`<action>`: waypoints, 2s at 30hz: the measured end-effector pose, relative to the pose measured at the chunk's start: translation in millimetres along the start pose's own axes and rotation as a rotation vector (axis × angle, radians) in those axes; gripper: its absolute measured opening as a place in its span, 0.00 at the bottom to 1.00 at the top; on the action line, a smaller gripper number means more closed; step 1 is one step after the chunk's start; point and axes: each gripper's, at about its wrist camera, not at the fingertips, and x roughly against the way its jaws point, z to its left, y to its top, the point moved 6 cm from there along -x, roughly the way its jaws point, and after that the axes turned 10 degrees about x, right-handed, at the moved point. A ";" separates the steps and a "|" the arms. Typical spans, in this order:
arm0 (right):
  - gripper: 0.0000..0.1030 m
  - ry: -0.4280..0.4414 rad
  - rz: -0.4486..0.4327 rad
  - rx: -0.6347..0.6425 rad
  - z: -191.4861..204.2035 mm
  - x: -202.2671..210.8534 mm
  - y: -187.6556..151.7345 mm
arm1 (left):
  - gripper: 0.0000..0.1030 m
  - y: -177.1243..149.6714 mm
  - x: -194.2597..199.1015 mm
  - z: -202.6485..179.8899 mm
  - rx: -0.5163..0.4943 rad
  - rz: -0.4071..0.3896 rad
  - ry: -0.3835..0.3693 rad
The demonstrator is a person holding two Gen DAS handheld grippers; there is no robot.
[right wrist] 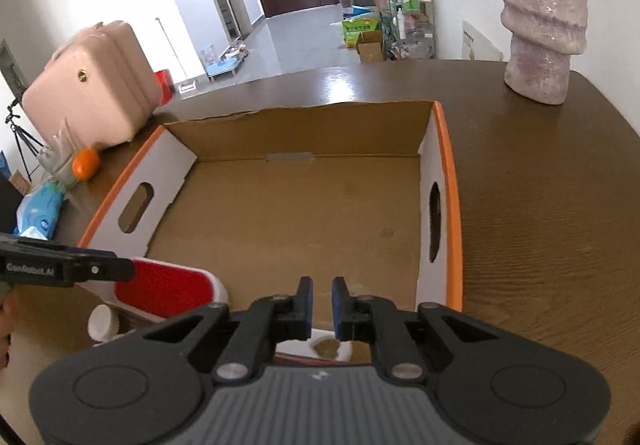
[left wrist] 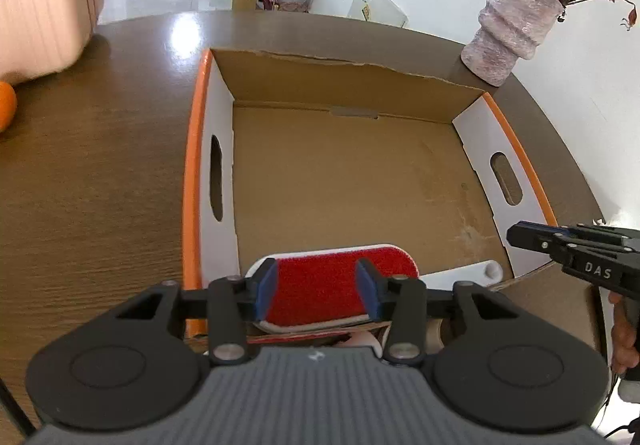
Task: Organize rigid objects
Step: 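Open both tools to drop the red lint brush into the box, then grasp the white ridged bottle cap with the left tool while the right tool grasps the white cube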
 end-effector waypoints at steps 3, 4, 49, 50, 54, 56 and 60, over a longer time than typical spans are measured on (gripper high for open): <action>0.12 -0.008 -0.013 0.008 1.5 12.6 0.8 | 0.48 -1.8 12.1 2.0 -0.010 -0.010 0.014; 0.12 -0.010 -0.018 0.009 1.5 18.4 0.7 | 0.50 -1.7 16.3 2.4 -0.011 -0.015 0.017; 0.38 0.071 0.024 0.146 131.3 103.5 -185.2 | 0.69 -171.9 69.1 44.6 -0.226 -0.006 0.174; 0.38 0.078 0.029 0.161 136.9 97.6 -179.6 | 0.66 -166.2 65.6 43.8 -0.241 -0.006 0.177; 0.38 0.122 0.046 0.192 157.1 75.6 -153.0 | 0.63 -147.4 54.4 41.2 -0.291 0.002 0.174; 0.38 0.153 0.057 0.196 165.9 65.8 -138.6 | 0.63 -140.2 49.1 39.6 -0.315 0.005 0.172; 0.38 0.171 0.066 0.216 177.9 50.6 -110.2 | 0.61 -126.9 36.9 37.6 -0.366 0.007 0.170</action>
